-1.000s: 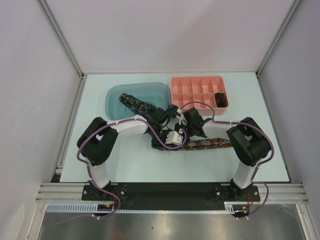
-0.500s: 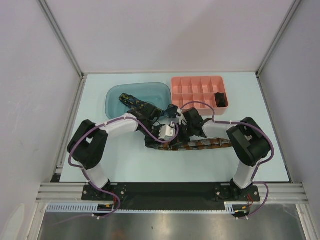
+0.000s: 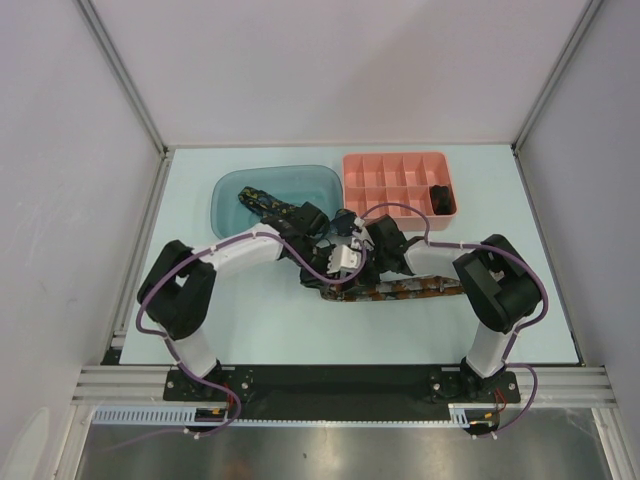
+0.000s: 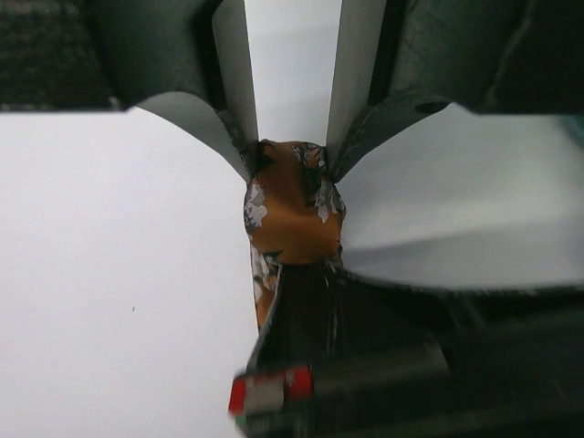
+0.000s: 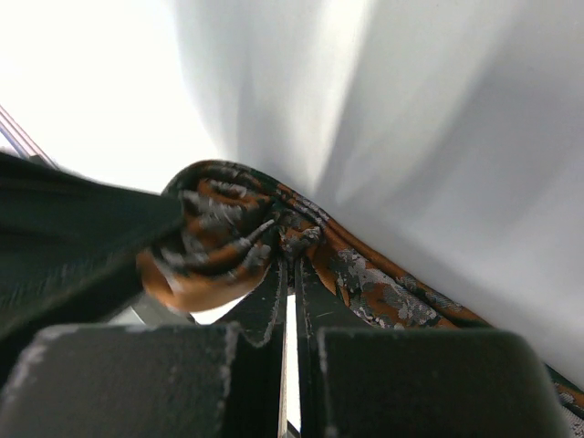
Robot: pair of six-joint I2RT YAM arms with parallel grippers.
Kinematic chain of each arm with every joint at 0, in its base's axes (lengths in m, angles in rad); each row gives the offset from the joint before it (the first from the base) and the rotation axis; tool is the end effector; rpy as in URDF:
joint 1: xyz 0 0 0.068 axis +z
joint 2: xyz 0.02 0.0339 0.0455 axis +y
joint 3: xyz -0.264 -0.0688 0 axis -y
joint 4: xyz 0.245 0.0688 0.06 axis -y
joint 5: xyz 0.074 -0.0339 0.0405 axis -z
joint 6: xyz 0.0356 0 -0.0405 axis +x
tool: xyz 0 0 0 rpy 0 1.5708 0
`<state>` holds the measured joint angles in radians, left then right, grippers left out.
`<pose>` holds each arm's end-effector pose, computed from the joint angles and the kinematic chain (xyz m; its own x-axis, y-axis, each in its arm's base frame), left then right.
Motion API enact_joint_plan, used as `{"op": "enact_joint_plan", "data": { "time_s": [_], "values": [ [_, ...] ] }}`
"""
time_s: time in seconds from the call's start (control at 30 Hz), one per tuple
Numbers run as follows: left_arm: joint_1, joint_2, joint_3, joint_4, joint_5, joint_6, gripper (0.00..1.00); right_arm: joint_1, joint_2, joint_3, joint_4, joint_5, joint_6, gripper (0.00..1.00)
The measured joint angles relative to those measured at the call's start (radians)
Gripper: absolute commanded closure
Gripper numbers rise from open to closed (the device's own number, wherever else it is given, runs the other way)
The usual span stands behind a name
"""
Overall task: Roll the ties
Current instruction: Roll the tie at the center of the board.
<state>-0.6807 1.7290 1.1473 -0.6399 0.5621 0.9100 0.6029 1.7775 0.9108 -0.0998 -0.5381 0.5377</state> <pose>0.2483 -0.2255 0.1919 0.0841 0.7915 -0.6054 0.9903 -0.1337 -0.0372 0.2680 0.2066 0.1379 -0.9544 -0.1231 -0.2720 -0.2771 0.7046 0.6532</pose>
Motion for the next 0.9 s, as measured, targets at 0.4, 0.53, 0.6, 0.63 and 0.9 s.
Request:
{"op": "enact_joint_plan", "data": {
  "time_s": [0.4, 0.53, 0.6, 0.63, 0.9],
  "values": [
    [-0.073, 0.119, 0.08, 0.022, -0.035, -0.037, 0.58, -0.006, -0.001, -0.011, 0.008, -0.011, 0.004, 0.93],
    [-0.076, 0.134, 0.08, 0.021, -0.048, -0.034, 0.6, -0.026, -0.009, -0.013, -0.004, -0.029, -0.001, 0.81],
    [-0.078, 0.137, 0.08, 0.021, -0.055, -0.031, 0.6, -0.043, -0.023, -0.014, -0.024, -0.048, -0.012, 0.73],
    [-0.079, 0.139, 0.08, 0.02, -0.056, -0.028, 0.6, -0.054, -0.032, -0.014, -0.037, -0.058, -0.017, 0.71],
    [-0.083, 0.149, 0.08, 0.019, -0.054, -0.008, 0.6, -0.114, -0.122, -0.032, -0.051, -0.126, -0.018, 0.6]
  ]
}}
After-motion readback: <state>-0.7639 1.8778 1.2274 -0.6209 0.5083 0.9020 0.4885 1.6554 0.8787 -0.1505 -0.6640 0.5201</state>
